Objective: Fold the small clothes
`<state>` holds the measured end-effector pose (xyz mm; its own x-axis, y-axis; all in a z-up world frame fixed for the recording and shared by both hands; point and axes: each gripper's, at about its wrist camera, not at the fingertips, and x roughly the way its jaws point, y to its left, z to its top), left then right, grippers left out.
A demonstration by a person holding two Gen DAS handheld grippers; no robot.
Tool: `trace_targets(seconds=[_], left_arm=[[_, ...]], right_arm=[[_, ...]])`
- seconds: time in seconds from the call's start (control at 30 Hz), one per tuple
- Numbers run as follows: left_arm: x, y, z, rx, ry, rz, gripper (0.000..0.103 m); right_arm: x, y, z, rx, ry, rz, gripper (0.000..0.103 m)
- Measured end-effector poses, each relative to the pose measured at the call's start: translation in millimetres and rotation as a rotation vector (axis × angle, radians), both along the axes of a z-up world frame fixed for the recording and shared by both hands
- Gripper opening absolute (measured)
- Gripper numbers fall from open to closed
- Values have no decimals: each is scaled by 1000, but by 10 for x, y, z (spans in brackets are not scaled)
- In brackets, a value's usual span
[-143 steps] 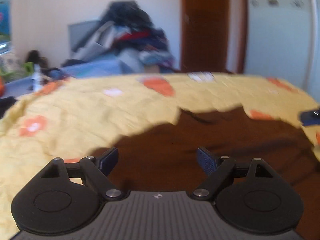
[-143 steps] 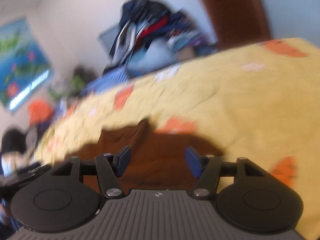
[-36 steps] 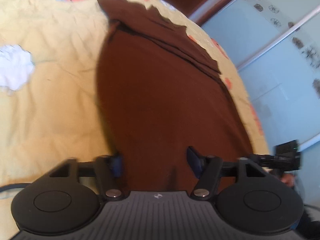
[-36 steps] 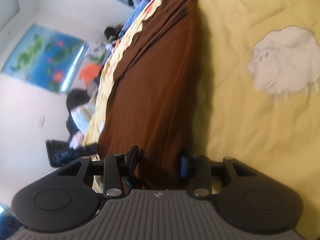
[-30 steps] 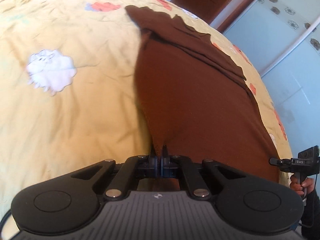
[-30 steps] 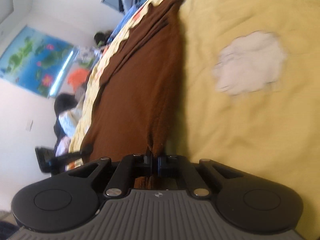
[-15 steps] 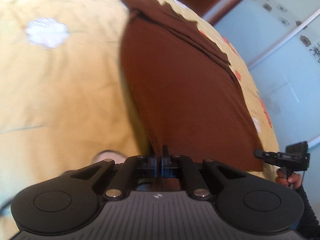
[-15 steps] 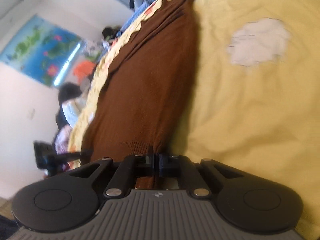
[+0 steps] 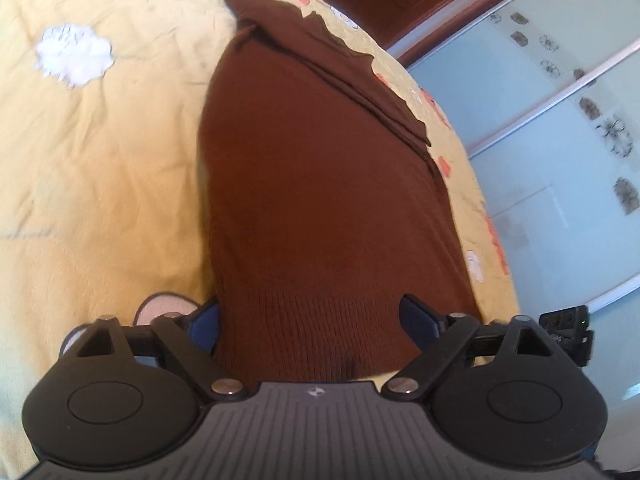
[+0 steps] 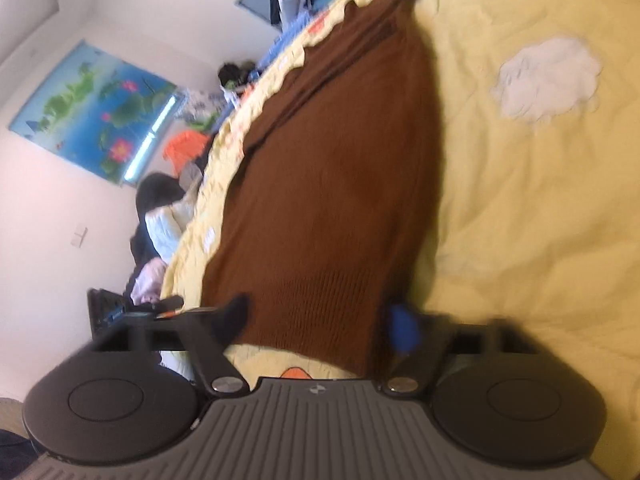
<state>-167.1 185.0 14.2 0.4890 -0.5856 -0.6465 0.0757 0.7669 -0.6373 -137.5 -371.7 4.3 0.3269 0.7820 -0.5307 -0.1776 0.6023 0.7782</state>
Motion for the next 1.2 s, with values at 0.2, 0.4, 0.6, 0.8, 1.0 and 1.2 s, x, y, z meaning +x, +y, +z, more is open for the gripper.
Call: trace_targets(seconds=[0.2, 0.4, 0.6, 0.8, 1.0, 1.2], left_arm=[[17, 70, 31, 39, 98, 38, 4], [126, 221, 345, -44, 26, 30, 5], [862, 178, 804, -90, -152, 22, 5], [2195, 130, 878, -160, -222, 129, 5], [3444, -79, 807, -40, -269, 247, 6], [3608, -47, 467, -26, -103, 360, 41]], right_arm=[[-86, -91, -92, 35, 34, -24, 14], [-80, -316, 329, 181, -43, -79, 14], [423, -245, 793, 237, -142, -63, 14], [1623, -257, 902, 270, -200, -149, 14], [2955, -167, 691, 233, -176, -289, 14], [3553, 25, 362, -17, -101, -459, 75]])
